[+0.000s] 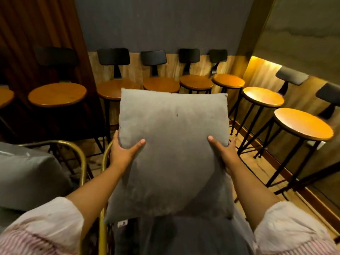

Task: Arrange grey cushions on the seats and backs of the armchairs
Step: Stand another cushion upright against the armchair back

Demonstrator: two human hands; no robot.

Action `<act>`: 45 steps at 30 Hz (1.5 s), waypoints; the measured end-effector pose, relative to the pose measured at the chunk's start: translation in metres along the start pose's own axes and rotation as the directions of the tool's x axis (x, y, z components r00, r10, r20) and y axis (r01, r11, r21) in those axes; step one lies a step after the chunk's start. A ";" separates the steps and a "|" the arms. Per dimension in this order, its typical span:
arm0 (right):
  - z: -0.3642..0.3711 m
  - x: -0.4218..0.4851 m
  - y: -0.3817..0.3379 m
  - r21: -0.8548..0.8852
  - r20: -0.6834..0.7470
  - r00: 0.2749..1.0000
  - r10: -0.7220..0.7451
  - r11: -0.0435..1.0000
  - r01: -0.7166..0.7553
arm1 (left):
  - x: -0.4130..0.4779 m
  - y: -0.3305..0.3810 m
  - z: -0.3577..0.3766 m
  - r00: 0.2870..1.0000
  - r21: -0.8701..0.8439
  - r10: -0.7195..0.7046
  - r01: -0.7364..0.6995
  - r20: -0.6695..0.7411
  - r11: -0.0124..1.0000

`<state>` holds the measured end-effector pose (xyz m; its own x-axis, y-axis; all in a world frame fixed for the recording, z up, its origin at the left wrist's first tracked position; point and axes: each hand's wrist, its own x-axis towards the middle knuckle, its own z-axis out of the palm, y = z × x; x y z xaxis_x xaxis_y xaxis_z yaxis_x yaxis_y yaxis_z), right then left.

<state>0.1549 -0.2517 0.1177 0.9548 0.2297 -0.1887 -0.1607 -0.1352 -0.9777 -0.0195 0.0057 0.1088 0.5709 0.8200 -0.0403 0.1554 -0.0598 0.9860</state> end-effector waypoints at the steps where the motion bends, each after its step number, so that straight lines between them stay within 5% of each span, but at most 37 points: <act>1: 0.004 0.019 -0.005 0.035 0.020 1.000 0.012 0.999 -0.013 | 0.014 0.001 0.007 1.000 0.006 0.016 -0.016 -0.014 1.000; 11: 0.046 0.195 -0.027 0.109 0.225 0.972 -0.073 0.993 0.049 | 0.144 0.013 0.067 0.998 0.042 0.039 -0.041 0.038 0.998; 20: 0.068 0.287 0.048 0.040 0.259 0.964 -0.058 0.998 0.049 | 0.189 -0.071 0.112 0.998 0.133 0.063 -0.061 -0.011 0.989; 29: 0.066 0.291 0.145 -0.051 0.246 0.969 -0.029 0.998 0.042 | 0.182 -0.161 0.126 0.999 0.286 0.020 -0.027 0.026 0.958; 45: 0.069 0.292 0.128 -0.161 0.219 0.961 -0.168 0.965 0.205 | 0.186 -0.149 0.119 0.998 0.262 0.050 -0.036 -0.045 0.964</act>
<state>0.3963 -0.1351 -0.0690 0.8901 0.4543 -0.0373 0.0810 -0.2383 -0.9678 0.1592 0.0997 -0.0650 0.5410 0.8408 0.0163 0.3403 -0.2366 0.9101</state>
